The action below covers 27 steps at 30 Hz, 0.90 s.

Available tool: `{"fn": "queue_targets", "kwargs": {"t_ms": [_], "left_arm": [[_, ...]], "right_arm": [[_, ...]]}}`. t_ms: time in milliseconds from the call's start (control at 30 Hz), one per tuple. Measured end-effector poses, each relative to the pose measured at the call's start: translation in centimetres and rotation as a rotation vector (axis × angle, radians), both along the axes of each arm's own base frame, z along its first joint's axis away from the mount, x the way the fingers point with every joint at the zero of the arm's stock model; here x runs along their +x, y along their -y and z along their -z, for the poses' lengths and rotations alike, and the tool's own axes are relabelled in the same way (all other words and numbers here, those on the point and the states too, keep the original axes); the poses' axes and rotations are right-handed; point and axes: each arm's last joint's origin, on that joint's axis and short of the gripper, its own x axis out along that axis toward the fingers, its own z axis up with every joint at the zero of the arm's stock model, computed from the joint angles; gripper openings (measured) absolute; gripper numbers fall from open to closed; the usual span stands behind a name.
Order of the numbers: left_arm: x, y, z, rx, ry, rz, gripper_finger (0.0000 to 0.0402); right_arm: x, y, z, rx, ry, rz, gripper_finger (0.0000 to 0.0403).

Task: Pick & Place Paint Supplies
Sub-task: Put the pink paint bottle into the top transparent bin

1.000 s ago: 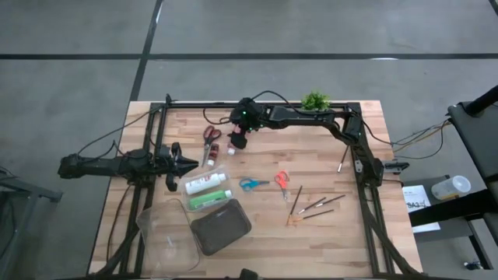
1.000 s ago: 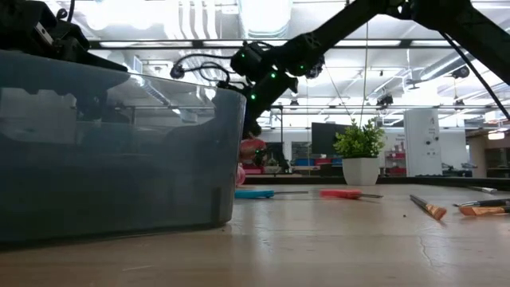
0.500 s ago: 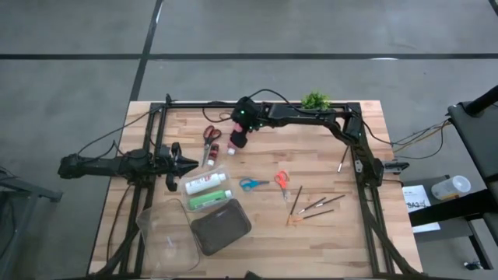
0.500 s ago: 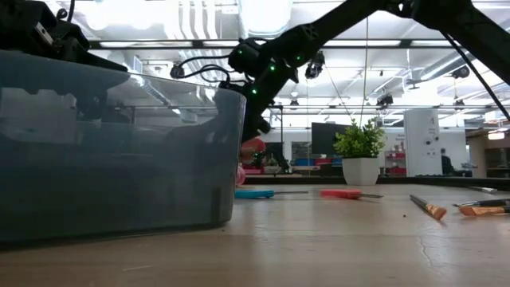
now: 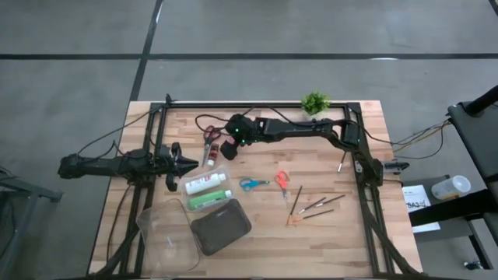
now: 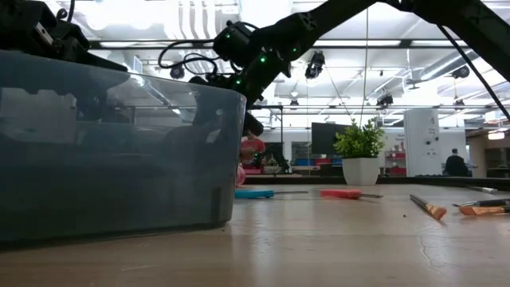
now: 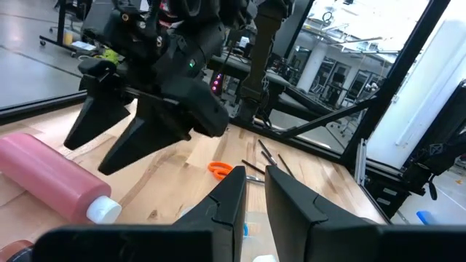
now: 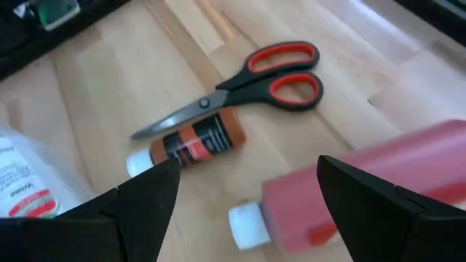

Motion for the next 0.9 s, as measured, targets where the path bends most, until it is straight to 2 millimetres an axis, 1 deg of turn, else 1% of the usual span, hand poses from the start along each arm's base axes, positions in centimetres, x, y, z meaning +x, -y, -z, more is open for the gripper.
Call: {"fn": "queue_targets", "kwargs": {"t_ms": [33,167,367,700,800,900], "left_arm": [[0.0,0.0,0.0,0.0,0.0,0.0,0.0062],[0.0,0.0,0.0,0.0,0.0,-0.001,0.0062],[0.0,0.0,0.0,0.0,0.0,0.0,0.0062],[0.0,0.0,0.0,0.0,0.0,0.0,0.0062],[0.0,0.0,0.0,0.0,0.0,0.0,0.0062],[0.0,0.0,0.0,0.0,0.0,0.0,0.0062]], "right_arm": [[0.1,0.0,0.2,0.002,0.0,-0.002,0.0322],[0.5,0.0,2.6,0.047,-0.028,0.028,0.0322],[1.1,0.2,4.0,0.049,-0.013,0.036,0.0322],[0.3,0.0,5.0,0.068,-0.128,0.027,0.0322],[0.3,-0.5,4.7,0.055,-0.129,0.004,0.0322],[0.4,-1.0,3.7,0.043,-0.104,-0.015,0.0322]]}}
